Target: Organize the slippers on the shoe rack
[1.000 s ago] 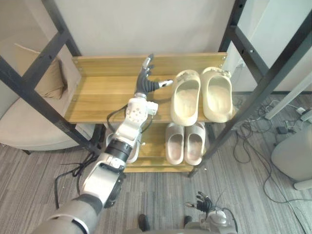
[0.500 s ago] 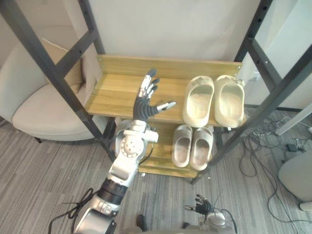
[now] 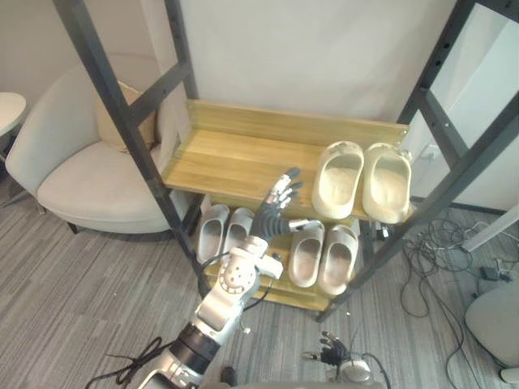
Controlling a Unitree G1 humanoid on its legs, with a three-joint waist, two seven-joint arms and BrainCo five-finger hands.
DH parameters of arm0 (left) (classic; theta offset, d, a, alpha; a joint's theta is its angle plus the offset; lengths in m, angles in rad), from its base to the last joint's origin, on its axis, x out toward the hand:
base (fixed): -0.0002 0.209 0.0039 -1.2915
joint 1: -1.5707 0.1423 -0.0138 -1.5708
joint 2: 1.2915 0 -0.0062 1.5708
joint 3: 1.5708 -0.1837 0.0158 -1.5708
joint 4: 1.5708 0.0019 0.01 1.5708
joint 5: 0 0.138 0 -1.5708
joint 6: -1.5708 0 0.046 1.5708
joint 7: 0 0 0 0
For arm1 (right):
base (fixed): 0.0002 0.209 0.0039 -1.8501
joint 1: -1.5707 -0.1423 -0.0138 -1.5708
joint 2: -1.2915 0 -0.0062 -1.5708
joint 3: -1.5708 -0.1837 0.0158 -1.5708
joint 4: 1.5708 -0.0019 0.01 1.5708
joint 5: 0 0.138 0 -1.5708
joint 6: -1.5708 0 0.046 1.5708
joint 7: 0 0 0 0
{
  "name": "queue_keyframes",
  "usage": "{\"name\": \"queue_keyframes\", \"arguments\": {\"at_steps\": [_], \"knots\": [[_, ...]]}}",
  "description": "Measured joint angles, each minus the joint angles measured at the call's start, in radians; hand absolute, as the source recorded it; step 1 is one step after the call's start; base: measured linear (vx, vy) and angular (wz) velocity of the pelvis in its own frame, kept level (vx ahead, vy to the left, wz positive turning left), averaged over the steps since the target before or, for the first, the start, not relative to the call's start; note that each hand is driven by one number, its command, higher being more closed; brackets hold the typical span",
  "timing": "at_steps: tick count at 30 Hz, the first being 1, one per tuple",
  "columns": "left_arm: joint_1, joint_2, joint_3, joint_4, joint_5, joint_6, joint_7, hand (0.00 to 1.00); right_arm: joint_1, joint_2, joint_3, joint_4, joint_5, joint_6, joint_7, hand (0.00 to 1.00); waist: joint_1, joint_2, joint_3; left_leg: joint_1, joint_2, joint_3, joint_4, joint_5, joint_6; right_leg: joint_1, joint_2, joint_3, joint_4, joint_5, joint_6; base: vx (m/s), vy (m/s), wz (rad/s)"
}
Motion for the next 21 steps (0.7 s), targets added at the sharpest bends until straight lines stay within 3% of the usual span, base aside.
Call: {"name": "queue_keyframes", "arguments": {"at_steps": [21], "knots": [[-0.013,-0.006,-0.095,0.181,0.001,0.026,-0.006,0.00,-0.011,0.018,-0.018,0.025,0.003,0.000,-0.025,0.00,-0.019,-0.005,0.002,-0.005,0.007,0.025,0.000,-0.003,-0.003,-0.021,0.001,0.025,0.000,0.007,-0.004,-0.03,-0.001,-0.04]]}}
